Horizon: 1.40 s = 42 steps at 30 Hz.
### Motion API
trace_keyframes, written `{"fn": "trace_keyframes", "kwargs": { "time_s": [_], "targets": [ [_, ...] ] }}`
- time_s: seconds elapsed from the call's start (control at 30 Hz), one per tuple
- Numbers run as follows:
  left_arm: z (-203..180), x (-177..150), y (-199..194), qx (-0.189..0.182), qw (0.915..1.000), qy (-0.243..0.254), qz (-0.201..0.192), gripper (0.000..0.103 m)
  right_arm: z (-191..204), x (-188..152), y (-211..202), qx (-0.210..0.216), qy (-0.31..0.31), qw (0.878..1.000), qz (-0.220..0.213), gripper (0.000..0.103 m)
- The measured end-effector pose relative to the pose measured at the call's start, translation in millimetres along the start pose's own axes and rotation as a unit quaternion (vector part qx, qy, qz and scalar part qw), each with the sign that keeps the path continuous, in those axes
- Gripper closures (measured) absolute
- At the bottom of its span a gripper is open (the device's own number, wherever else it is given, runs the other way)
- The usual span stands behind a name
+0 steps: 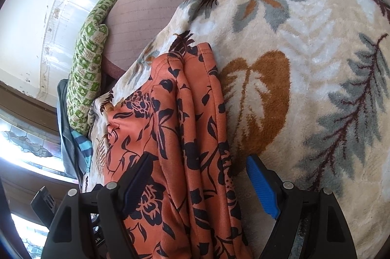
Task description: Fold small clothes
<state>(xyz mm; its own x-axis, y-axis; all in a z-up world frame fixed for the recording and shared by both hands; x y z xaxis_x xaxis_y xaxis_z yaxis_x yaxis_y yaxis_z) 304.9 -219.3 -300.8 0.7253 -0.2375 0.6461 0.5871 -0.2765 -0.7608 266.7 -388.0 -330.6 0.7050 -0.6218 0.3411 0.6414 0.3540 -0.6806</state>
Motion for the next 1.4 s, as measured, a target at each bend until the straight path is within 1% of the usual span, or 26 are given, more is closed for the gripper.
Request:
{"fn": "trace_keyframes", "kwargs": {
  "time_s": [0.33,0.57,0.73,1.17,1.4],
  "targets": [
    [-14.8,1.7,-3.5,0.006,0.9998,0.021,0.002,0.0,1.7,0.0,-7.3,0.011,0.004,1.0,-0.001,0.021],
    [-16.2,-0.5,-4.3,0.01,0.9997,0.024,0.005,0.0,16.9,-0.1,-8.5,0.029,0.004,1.0,-0.002,0.021],
    [-15.9,-3.3,-4.6,0.009,0.9996,0.025,0.008,0.0,22.5,-4.8,-4.5,0.023,-0.006,1.0,0.001,0.021],
    [-14.9,-4.1,2.0,-0.002,0.9997,0.017,0.014,0.0,15.1,-3.8,2.2,0.019,-0.003,1.0,0.01,0.021],
    [-13.9,-5.4,4.7,-0.01,0.9997,0.009,0.019,0.0,6.4,-4.2,2.9,0.02,0.011,1.0,0.014,0.021]
  ]
}}
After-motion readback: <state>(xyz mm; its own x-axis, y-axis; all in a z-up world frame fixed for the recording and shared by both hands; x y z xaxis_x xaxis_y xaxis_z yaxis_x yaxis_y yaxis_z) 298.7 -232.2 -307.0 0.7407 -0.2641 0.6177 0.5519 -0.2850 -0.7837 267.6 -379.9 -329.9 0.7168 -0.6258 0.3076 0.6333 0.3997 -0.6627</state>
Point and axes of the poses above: each gripper's, at about its wrist camera, not at the fingertips, and y roughly the way its jaws point, z to its left, x to its top, the point moved 10 cm from there along y, roughly the way its jaws point, and after that the axes turned 4 degrees about -y, right-handed, at the moved point
